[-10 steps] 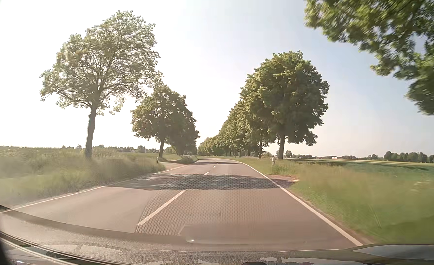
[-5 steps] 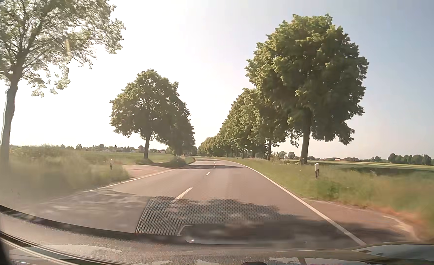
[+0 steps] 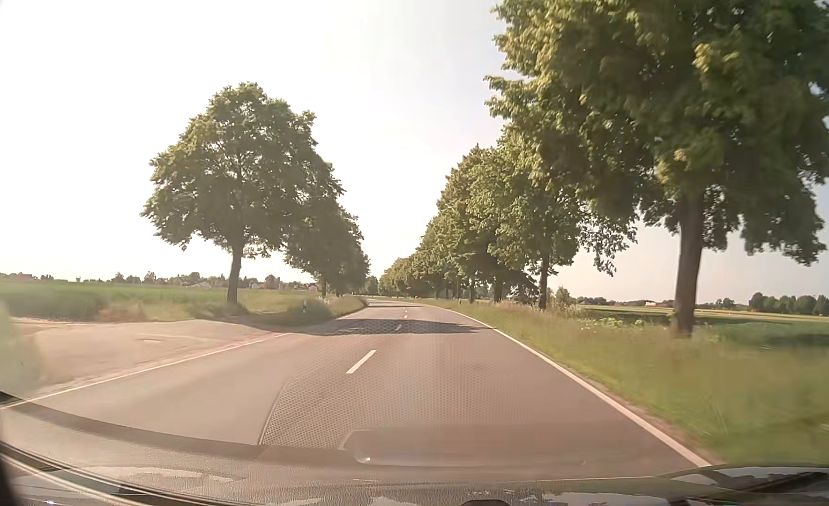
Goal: Follow the waypoints while adhering to traffic rules and regulations
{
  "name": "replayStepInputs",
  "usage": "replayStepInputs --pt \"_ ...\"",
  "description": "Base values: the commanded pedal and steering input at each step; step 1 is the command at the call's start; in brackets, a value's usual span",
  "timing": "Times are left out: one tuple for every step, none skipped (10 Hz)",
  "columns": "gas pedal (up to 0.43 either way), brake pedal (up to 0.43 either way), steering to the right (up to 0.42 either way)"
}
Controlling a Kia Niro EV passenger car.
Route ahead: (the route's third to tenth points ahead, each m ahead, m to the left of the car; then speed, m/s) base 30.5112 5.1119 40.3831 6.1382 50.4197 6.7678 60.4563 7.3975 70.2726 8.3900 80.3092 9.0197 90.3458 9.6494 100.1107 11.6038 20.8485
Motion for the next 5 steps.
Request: replayStepInputs --pt "0.209 0.000 -0.003" --pt "0.209 0.000 -0.002" --pt "0.220 0.000 -0.002" --pt "0.220 0.000 -0.003" --pt "0.220 0.000 -0.003"
